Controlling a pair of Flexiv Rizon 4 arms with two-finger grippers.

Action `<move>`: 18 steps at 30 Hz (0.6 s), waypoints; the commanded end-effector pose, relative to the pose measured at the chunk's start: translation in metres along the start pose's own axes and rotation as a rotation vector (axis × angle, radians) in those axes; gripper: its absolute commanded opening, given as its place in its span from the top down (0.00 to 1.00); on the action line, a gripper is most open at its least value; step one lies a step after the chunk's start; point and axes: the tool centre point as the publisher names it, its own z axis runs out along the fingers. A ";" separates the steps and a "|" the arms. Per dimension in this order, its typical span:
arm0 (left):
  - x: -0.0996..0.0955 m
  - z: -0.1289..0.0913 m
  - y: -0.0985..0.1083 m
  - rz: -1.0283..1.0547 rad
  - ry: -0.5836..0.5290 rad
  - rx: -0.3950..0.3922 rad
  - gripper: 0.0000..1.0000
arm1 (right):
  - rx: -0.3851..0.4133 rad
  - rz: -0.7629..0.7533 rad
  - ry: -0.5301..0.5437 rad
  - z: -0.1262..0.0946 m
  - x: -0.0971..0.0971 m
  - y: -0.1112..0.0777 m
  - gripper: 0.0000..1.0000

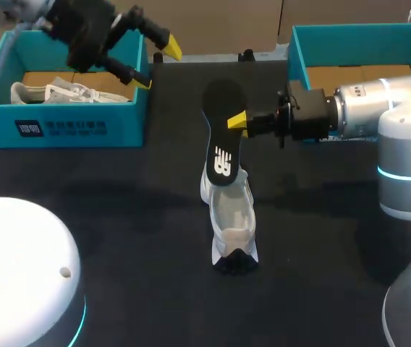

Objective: Take the shoe out of the shoebox, open the shoe tongue, remove and reinsert the insole, then place the shoe into the shoebox

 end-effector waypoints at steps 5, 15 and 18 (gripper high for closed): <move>-0.005 -0.001 0.007 -0.002 0.306 0.208 0.00 | 0.000 0.001 -0.005 0.001 0.001 0.000 1.00; -0.053 0.028 0.017 0.027 0.685 0.234 0.00 | 0.000 0.001 -0.005 0.001 0.001 0.000 1.00; -0.054 0.038 0.020 0.008 0.816 0.225 0.00 | 0.000 0.001 -0.005 0.001 0.001 0.000 1.00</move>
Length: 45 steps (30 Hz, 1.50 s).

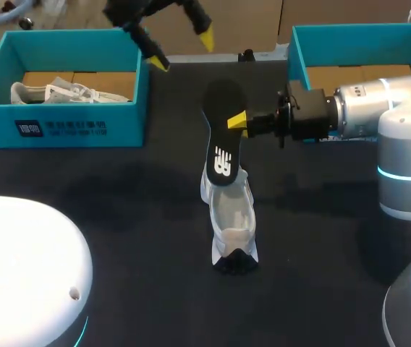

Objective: Take the shoe out of the shoebox, open the shoe tongue, remove and reinsert the insole, then place the shoe into the shoebox

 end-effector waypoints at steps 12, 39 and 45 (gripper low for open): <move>-0.011 0.021 0.011 -0.132 0.605 0.009 0.00 | 0.000 0.001 -0.005 0.001 0.001 0.000 1.00; 0.057 0.014 -0.018 -0.248 -0.201 -0.070 0.00 | 0.000 0.001 -0.005 0.001 0.001 0.000 1.00; 0.057 0.014 -0.018 -0.248 -0.201 -0.070 0.00 | 0.000 0.001 -0.005 0.001 0.001 0.000 1.00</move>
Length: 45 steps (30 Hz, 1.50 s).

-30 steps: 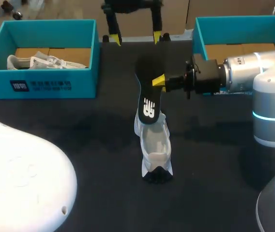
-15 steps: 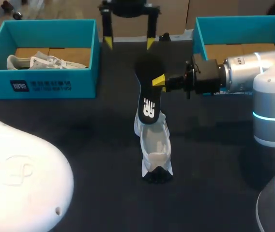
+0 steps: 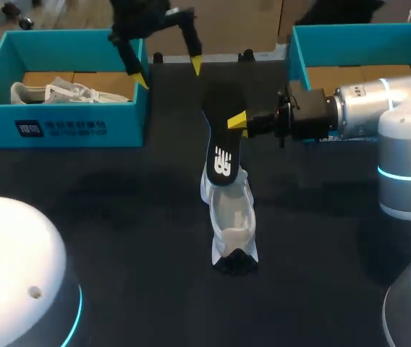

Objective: Take the shoe out of the shoebox, open the shoe tongue, remove and reinsert the insole, then place the shoe into the shoebox

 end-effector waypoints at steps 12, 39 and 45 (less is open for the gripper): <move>0.053 0.026 0.000 0.181 -0.801 0.206 0.00 | 0.000 0.001 -0.005 0.001 0.001 0.000 1.00; 0.038 0.072 0.006 0.235 -0.921 0.015 0.00 | 0.000 0.001 -0.005 0.001 0.001 0.000 1.00; 0.020 0.085 0.009 0.203 -1.022 -0.111 0.00 | 0.000 0.001 -0.005 0.001 0.001 0.000 1.00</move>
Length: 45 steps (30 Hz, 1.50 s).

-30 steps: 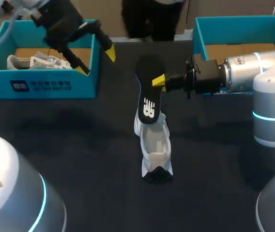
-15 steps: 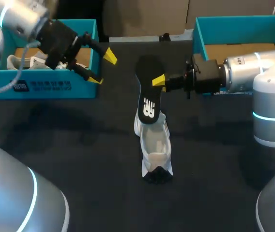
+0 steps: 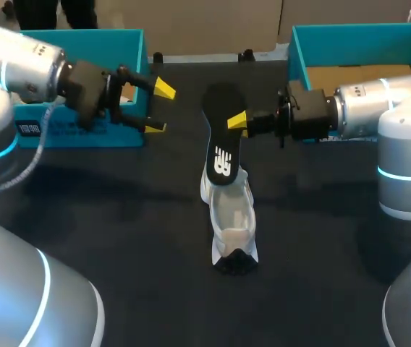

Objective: Take the shoe out of the shoebox, open the shoe tongue, remove and reinsert the insole, then place the shoe into the shoebox

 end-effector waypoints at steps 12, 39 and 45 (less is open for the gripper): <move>0.011 0.045 0.011 -0.037 -0.154 -0.223 0.00 | -0.032 0.014 0.032 0.009 0.003 -0.006 1.00; 0.011 0.073 0.025 -0.096 -0.207 -0.214 0.40 | -0.036 0.023 0.055 0.018 0.006 -0.018 1.00; 0.007 0.076 0.024 -0.106 -0.217 -0.188 0.51 | -0.036 0.023 0.055 0.018 0.006 -0.018 1.00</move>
